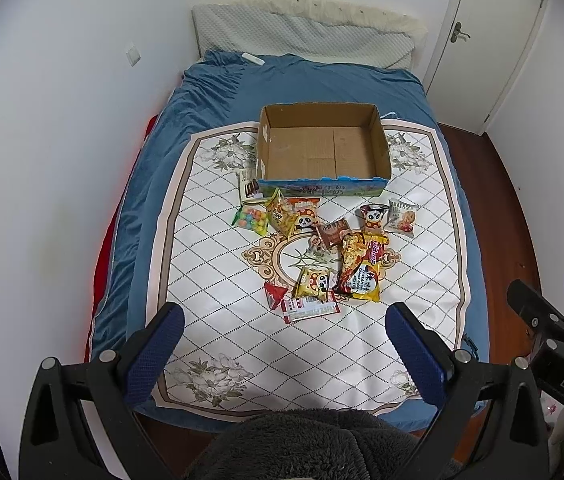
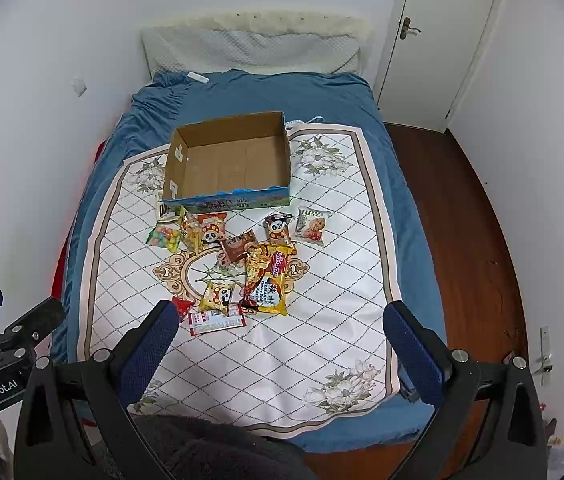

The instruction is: Organize snacks

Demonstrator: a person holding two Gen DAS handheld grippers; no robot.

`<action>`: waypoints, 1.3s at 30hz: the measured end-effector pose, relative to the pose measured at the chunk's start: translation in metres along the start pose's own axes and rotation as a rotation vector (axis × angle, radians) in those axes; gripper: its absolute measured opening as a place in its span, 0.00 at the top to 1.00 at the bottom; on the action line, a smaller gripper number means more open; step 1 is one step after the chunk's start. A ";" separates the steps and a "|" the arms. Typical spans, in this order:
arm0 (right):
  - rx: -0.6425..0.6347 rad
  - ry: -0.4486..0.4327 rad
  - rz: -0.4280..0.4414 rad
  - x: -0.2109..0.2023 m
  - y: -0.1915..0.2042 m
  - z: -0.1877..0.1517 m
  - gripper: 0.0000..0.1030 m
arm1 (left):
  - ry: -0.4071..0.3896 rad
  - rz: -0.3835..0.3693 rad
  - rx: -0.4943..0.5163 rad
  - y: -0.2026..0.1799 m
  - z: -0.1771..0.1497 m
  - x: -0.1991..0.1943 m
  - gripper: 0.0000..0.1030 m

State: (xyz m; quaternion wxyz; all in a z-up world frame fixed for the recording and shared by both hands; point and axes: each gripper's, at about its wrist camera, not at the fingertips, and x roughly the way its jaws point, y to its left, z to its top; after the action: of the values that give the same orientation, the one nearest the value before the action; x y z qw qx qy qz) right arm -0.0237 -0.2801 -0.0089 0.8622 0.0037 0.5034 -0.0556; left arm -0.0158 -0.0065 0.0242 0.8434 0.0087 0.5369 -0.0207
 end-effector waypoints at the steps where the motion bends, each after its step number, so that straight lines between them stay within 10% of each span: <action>1: -0.001 -0.002 0.001 -0.001 0.001 0.001 0.00 | -0.002 0.000 0.000 0.001 0.000 -0.001 0.00; 39: 0.025 0.011 0.040 0.012 -0.003 0.000 0.00 | 0.004 0.014 -0.033 0.005 0.003 0.027 0.00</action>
State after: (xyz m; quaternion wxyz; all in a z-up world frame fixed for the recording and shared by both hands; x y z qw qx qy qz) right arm -0.0178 -0.2837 -0.0195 0.8603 0.0247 0.5072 -0.0444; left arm -0.0011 -0.0023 0.0009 0.8424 -0.0012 0.5389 -0.0057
